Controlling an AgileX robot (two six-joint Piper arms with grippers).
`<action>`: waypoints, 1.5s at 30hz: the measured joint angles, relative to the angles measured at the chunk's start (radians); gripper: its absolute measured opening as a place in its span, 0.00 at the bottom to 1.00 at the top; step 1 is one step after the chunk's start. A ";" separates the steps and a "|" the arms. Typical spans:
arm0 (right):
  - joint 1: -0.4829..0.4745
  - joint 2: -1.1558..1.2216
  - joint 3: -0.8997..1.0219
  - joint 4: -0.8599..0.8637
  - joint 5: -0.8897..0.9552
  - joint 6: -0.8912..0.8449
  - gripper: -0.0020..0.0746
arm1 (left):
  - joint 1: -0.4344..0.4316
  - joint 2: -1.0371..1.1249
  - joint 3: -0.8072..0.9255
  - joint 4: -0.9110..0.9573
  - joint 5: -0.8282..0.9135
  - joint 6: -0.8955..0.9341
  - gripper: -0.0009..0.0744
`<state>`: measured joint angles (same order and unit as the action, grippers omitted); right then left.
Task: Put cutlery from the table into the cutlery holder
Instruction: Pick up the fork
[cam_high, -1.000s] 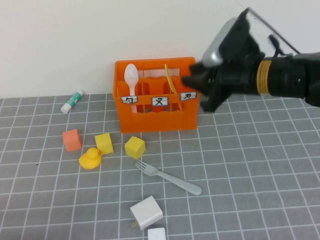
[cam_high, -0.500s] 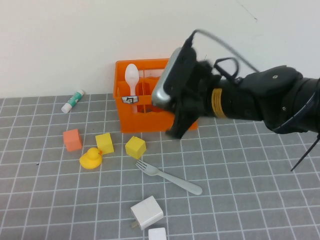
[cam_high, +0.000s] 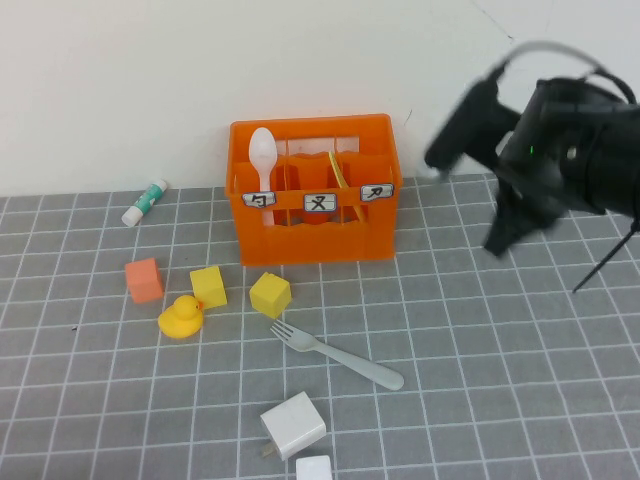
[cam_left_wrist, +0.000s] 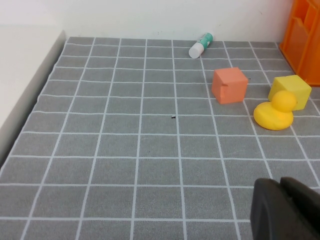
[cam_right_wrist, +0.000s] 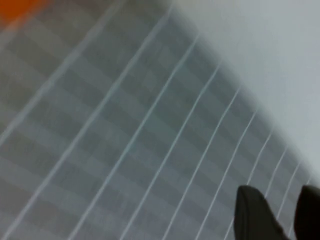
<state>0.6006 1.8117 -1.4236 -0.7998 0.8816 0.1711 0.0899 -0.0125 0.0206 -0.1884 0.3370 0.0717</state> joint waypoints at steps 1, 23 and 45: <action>0.000 0.001 -0.011 0.073 0.063 -0.053 0.27 | 0.000 0.000 0.000 0.000 0.000 0.000 0.01; 0.127 0.217 -0.155 0.837 0.084 -0.625 0.44 | 0.000 0.000 0.000 0.000 0.000 0.000 0.01; 0.127 0.609 -0.608 0.832 0.245 -0.632 0.63 | 0.000 0.000 0.000 0.000 0.000 0.004 0.01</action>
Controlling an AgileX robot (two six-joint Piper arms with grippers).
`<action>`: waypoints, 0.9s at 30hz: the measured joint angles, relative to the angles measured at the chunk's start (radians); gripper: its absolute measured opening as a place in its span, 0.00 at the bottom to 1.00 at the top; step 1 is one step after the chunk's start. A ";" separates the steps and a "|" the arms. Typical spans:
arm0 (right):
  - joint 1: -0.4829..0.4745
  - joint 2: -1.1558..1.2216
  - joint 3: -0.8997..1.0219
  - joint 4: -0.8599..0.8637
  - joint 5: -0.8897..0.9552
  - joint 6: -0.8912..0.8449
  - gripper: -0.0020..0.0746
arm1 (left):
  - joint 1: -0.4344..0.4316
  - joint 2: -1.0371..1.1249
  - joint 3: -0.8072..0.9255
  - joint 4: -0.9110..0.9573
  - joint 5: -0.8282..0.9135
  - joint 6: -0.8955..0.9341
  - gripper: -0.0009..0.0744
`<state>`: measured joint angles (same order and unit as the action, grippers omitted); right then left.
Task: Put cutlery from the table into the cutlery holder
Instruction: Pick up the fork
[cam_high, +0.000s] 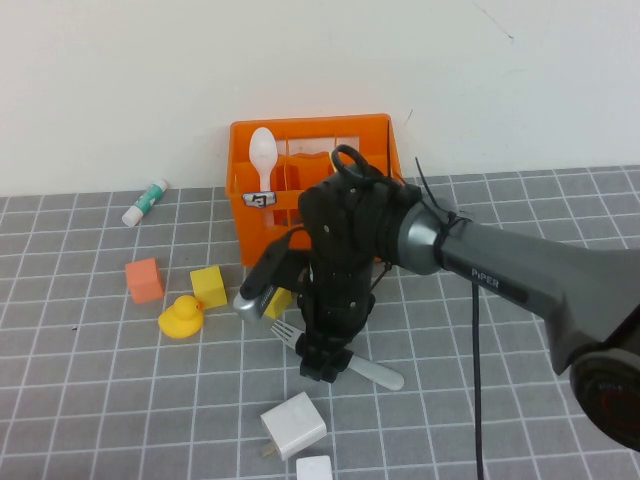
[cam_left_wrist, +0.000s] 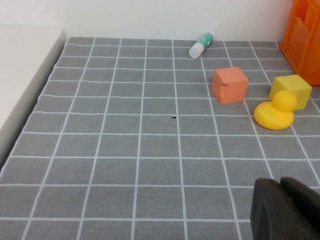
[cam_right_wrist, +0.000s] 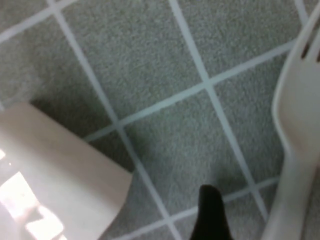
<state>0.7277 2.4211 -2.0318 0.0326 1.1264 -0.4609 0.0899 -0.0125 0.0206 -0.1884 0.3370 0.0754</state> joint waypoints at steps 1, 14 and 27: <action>0.000 0.005 0.000 -0.002 -0.006 0.000 0.63 | 0.000 0.000 0.000 0.000 0.000 0.000 0.01; -0.007 0.025 -0.012 -0.014 -0.021 0.000 0.18 | 0.000 0.000 0.000 0.000 0.000 0.000 0.01; -0.007 -0.046 -0.008 0.124 0.084 -0.019 0.19 | 0.000 0.000 0.000 0.000 0.002 0.000 0.01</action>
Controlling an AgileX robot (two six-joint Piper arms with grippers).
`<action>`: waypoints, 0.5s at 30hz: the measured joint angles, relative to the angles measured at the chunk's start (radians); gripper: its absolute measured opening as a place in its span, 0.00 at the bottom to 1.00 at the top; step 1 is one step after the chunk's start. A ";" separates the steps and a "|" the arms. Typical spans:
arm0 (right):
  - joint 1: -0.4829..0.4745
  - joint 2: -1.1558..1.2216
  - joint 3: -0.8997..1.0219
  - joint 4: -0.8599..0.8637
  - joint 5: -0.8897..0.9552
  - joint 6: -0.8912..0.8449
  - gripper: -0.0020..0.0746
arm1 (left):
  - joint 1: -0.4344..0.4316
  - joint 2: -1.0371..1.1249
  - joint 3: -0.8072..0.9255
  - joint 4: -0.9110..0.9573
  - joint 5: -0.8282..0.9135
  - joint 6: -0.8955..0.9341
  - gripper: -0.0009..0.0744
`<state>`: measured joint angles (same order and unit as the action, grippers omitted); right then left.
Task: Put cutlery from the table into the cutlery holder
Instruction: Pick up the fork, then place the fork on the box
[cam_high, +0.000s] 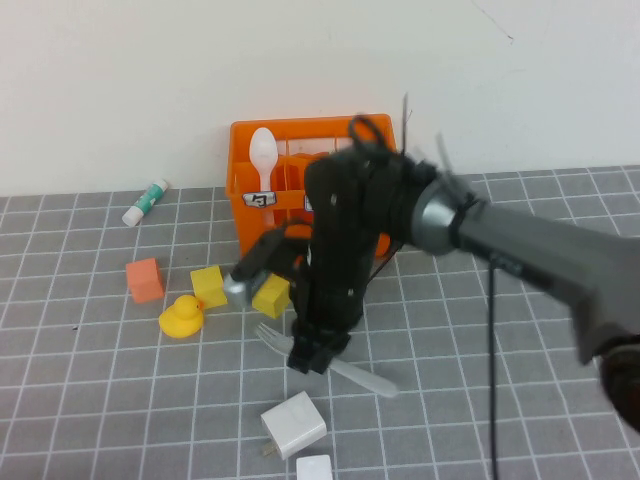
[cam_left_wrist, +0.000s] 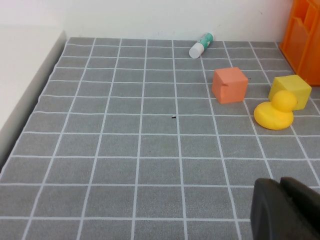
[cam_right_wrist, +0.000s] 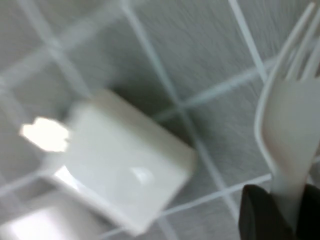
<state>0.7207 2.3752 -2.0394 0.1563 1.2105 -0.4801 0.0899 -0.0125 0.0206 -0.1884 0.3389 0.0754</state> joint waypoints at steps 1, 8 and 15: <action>0.000 -0.024 0.006 0.029 0.000 -0.013 0.19 | 0.000 0.000 0.000 0.000 0.000 -0.002 0.01; 0.000 -0.248 0.178 0.142 -0.207 -0.073 0.19 | 0.000 0.000 0.000 0.000 0.000 -0.002 0.01; 0.007 -0.508 0.587 0.430 -0.798 -0.299 0.19 | 0.000 0.000 0.000 0.000 0.000 -0.002 0.01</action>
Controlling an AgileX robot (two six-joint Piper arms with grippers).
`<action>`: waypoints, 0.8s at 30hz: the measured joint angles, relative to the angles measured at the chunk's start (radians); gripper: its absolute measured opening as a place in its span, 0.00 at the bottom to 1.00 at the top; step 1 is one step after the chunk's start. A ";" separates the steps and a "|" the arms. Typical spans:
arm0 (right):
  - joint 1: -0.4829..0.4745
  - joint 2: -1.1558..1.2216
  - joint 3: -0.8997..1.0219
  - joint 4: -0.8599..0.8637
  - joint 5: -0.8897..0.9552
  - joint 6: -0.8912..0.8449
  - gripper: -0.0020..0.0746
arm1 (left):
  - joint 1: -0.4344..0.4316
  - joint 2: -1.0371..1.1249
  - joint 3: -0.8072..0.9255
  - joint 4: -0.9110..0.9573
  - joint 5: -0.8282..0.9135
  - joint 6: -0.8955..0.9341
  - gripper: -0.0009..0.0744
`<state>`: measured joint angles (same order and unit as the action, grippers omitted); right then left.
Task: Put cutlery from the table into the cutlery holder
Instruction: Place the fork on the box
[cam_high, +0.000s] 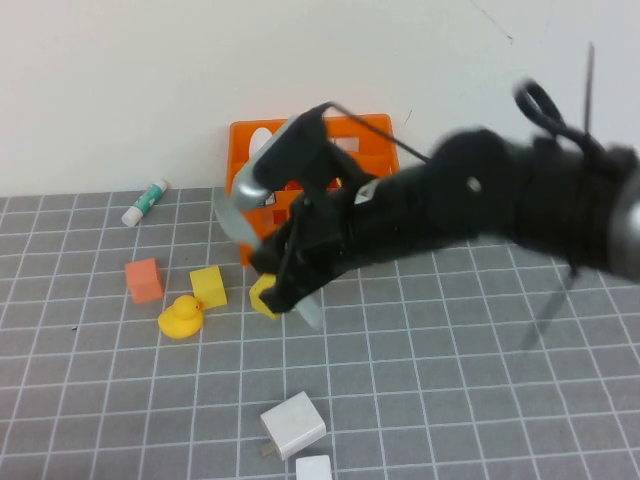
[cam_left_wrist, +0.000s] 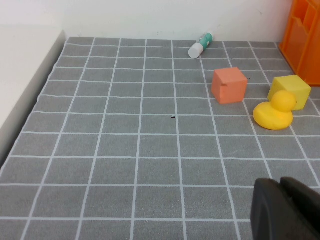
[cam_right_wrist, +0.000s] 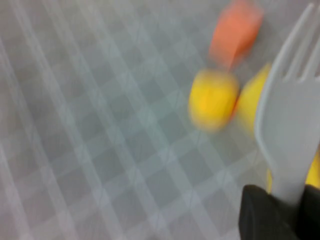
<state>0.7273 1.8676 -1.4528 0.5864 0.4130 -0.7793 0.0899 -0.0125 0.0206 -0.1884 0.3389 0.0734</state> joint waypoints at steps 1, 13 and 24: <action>0.002 -0.023 0.056 0.103 -0.109 -0.077 0.19 | 0.000 0.000 0.000 0.000 0.000 0.000 0.01; 0.019 0.034 0.067 0.428 -0.703 -0.337 0.19 | 0.000 0.000 0.000 0.000 0.000 -0.002 0.01; 0.019 0.192 -0.116 0.317 -0.882 -0.265 0.19 | 0.000 0.000 0.000 0.000 0.000 0.001 0.01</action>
<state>0.7462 2.0595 -1.5684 0.9039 -0.4692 -1.0443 0.0899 -0.0125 0.0206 -0.1884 0.3389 0.0743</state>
